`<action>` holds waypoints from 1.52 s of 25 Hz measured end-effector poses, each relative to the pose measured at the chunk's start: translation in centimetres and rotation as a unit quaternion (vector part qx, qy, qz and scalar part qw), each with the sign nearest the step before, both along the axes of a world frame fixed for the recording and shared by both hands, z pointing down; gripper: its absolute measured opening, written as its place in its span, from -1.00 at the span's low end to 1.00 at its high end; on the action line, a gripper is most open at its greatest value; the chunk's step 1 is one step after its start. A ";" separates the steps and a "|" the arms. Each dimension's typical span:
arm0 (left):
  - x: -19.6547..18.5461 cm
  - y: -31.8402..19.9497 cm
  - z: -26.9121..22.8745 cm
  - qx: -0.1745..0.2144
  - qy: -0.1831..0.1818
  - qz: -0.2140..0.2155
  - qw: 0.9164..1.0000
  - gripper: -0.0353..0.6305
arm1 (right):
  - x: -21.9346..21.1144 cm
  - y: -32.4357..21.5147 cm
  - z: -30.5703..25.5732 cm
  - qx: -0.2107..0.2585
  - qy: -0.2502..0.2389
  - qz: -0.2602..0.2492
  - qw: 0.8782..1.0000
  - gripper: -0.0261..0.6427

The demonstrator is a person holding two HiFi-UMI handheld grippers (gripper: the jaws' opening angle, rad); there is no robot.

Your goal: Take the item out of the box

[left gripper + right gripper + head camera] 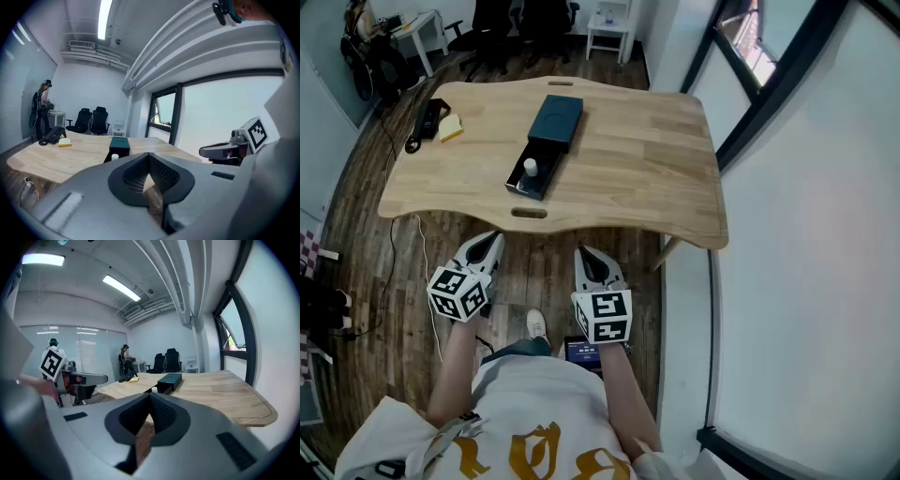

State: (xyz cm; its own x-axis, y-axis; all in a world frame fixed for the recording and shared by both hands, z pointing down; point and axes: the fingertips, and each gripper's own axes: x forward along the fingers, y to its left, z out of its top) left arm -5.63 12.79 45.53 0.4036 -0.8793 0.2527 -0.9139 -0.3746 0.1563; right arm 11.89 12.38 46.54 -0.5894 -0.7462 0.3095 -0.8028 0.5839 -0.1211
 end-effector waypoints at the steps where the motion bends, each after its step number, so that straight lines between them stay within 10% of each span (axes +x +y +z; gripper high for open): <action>1: 0.1 0.0 -0.1 0.000 -0.001 -0.001 1.000 -0.89 | 0.1 0.0 -0.1 0.000 -0.001 -0.001 1.000 -0.91; 21: -1.6 -5.1 1.2 -0.005 0.006 -0.034 0.999 -0.89 | 0.5 -5.7 2.3 -0.032 -0.015 0.003 0.999 -0.91; 38: -7.5 -25.1 2.3 -0.012 0.014 0.014 1.000 -0.89 | -7.1 -23.2 2.4 -0.041 -0.009 0.025 0.999 -0.91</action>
